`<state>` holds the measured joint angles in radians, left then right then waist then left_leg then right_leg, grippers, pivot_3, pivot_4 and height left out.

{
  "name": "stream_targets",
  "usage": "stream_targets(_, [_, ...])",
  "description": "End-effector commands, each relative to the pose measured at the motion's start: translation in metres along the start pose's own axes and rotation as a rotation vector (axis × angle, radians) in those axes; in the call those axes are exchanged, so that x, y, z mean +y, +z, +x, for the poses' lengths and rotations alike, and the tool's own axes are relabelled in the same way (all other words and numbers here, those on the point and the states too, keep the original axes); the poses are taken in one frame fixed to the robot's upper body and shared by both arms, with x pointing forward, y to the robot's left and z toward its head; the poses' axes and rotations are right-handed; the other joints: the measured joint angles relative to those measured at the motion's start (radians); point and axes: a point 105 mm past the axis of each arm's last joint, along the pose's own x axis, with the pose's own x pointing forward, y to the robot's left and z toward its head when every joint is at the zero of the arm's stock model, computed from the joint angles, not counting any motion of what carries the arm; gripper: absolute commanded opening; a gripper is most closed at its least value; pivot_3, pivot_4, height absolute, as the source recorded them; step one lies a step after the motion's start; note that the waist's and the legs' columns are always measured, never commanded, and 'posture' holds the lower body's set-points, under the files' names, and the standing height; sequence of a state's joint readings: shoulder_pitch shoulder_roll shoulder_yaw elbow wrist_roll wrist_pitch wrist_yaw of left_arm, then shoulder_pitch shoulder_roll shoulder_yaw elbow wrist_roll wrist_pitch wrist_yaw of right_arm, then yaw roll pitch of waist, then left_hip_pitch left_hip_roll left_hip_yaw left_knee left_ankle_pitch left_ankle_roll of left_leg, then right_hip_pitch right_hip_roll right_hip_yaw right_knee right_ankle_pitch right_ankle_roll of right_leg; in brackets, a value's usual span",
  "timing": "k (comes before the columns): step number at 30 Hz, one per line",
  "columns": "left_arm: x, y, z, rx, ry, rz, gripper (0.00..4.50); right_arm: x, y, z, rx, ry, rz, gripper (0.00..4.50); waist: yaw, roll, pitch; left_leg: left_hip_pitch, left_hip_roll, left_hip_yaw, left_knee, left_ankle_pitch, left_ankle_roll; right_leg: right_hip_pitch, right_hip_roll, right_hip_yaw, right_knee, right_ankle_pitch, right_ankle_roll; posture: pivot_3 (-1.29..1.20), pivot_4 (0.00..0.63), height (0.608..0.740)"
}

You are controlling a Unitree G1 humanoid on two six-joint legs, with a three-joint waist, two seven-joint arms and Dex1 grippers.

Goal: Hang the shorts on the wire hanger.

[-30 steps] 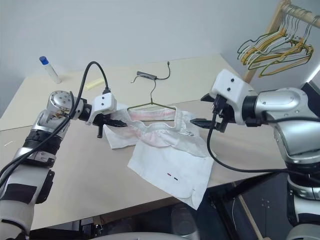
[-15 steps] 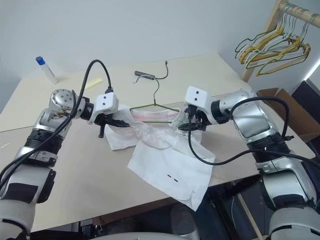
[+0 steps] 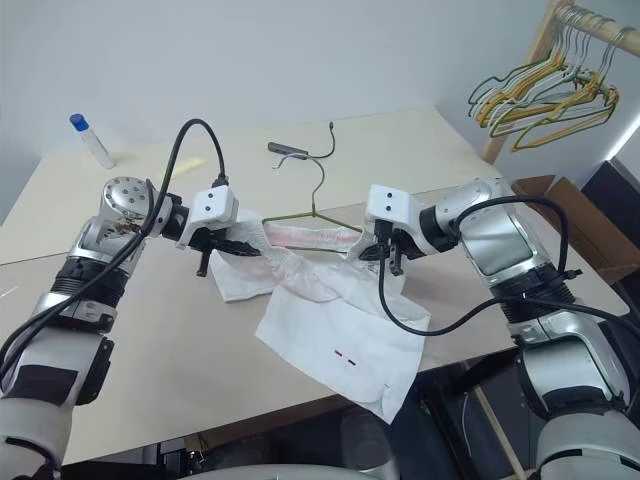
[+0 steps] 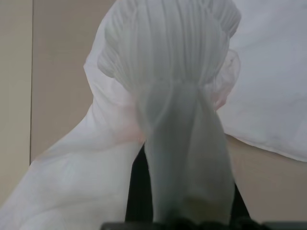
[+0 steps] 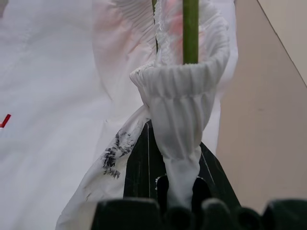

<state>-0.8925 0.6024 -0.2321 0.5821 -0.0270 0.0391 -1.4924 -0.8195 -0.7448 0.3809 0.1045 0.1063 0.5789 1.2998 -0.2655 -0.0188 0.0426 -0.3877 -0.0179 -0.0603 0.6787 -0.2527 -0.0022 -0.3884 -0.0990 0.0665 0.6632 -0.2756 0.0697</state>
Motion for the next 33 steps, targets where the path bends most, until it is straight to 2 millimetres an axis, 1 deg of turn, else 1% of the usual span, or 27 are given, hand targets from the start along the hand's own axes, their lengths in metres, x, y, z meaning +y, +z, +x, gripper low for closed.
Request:
stream_targets(1, [0.009,0.031,-0.012,-0.130,0.013,0.065,1.41,0.002,0.009,-0.017,-0.061,-0.020,0.036,0.00,-0.001,0.000,0.000,0.000,0.000,0.000,0.000,0.000,0.000,0.000,0.000,0.000,0.000,0.000,0.000,-0.25,0.000,0.740])
stream_targets(5, [0.024,0.035,-0.022,-0.155,0.104,0.061,2.65,0.009,-0.002,-0.029,-0.082,-0.035,0.142,0.00,-0.001,0.000,0.000,0.000,0.000,0.000,0.000,0.000,0.000,0.000,-0.001,0.000,0.000,0.000,0.000,-0.25,0.000,0.740])
stream_targets(8, [0.034,0.039,-0.035,-0.194,0.167,0.051,3.61,0.017,-0.012,-0.039,-0.102,-0.064,0.236,0.00,-0.002,0.000,0.000,0.000,0.000,0.000,0.000,0.000,0.000,0.000,-0.001,0.000,0.000,0.000,0.000,-0.26,0.000,0.740])
stream_targets(11, [0.049,0.039,-0.047,-0.191,0.296,0.074,4.48,0.025,-0.024,-0.048,-0.116,-0.112,0.328,0.00,-0.002,0.000,0.000,0.000,0.000,0.000,0.000,0.000,0.000,0.000,-0.001,0.000,0.000,0.000,0.000,-0.27,0.000,0.740])
stream_targets(13, [0.063,0.041,-0.058,-0.197,0.402,0.063,4.48,0.031,-0.033,-0.054,-0.129,-0.156,0.399,0.00,-0.002,0.000,0.000,0.000,0.000,0.000,0.000,0.000,0.000,0.000,-0.001,0.000,0.000,0.000,0.000,-0.28,0.000,0.740])
stream_targets(14, [0.070,0.044,-0.064,-0.225,0.456,0.045,4.48,0.033,-0.037,-0.057,-0.133,-0.186,0.437,0.00,-0.002,0.000,0.000,0.000,0.000,-0.001,0.000,0.000,0.000,0.000,-0.001,0.000,0.000,0.000,0.000,-0.28,0.000,0.740])
stream_targets(16, [0.077,0.061,-0.074,-0.338,0.511,0.013,4.48,0.037,-0.048,-0.065,-0.141,-0.263,0.526,0.00,0.000,0.000,0.000,0.000,0.000,0.000,0.000,0.000,0.000,0.000,-0.001,0.000,0.000,0.000,0.000,-0.28,0.000,0.740])
stream_targets(18, [0.077,0.081,-0.081,-0.470,0.517,-0.015,4.48,0.041,-0.057,-0.074,-0.145,-0.347,0.613,0.00,0.001,0.000,0.000,-0.001,0.000,-0.001,0.000,0.000,0.000,0.000,-0.001,0.000,0.000,0.000,0.001,-0.29,0.000,0.740])
stream_targets(19, [0.075,0.092,-0.082,-0.543,0.502,-0.040,4.48,0.041,-0.061,-0.080,-0.144,-0.404,0.659,0.00,0.001,0.000,0.000,-0.001,0.000,-0.001,0.000,0.000,0.000,0.000,-0.002,0.000,0.000,-0.001,0.001,-0.30,0.000,0.740])
stream_targets(21, [0.061,0.115,-0.081,-0.683,0.442,-0.075,4.48,0.042,-0.074,-0.095,-0.140,-0.527,0.775,0.00,0.001,0.000,0.000,-0.001,0.000,-0.001,0.000,0.000,0.000,0.000,-0.004,0.000,0.000,-0.001,0.002,-0.31,0.000,0.740])
stream_targets(25, [0.034,0.146,-0.077,-0.853,0.359,-0.126,4.48,0.045,-0.086,-0.122,-0.149,-0.707,0.928,0.00,-0.002,0.001,-0.001,-0.001,-0.002,-0.001,0.000,0.000,0.000,0.000,-0.007,0.001,0.001,-0.002,0.003,-0.33,0.000,0.740])
stream_targets(29, [0.016,0.165,-0.078,-0.952,0.304,-0.168,4.48,0.042,-0.098,-0.145,-0.166,-0.858,1.001,0.00,-0.013,0.002,-0.002,-0.001,-0.001,-0.001,0.000,0.000,0.000,0.001,-0.006,0.001,0.001,-0.002,0.003,-0.35,0.000,0.740])
stream_targets(33, [0.008,0.173,-0.080,-0.973,0.270,-0.171,4.48,0.032,-0.106,-0.167,-0.160,-0.964,1.043,0.00,-0.036,0.009,-0.007,0.000,-0.002,0.001,0.000,0.000,0.000,0.002,-0.006,0.002,0.000,-0.002,0.003,-0.35,0.000,0.740])
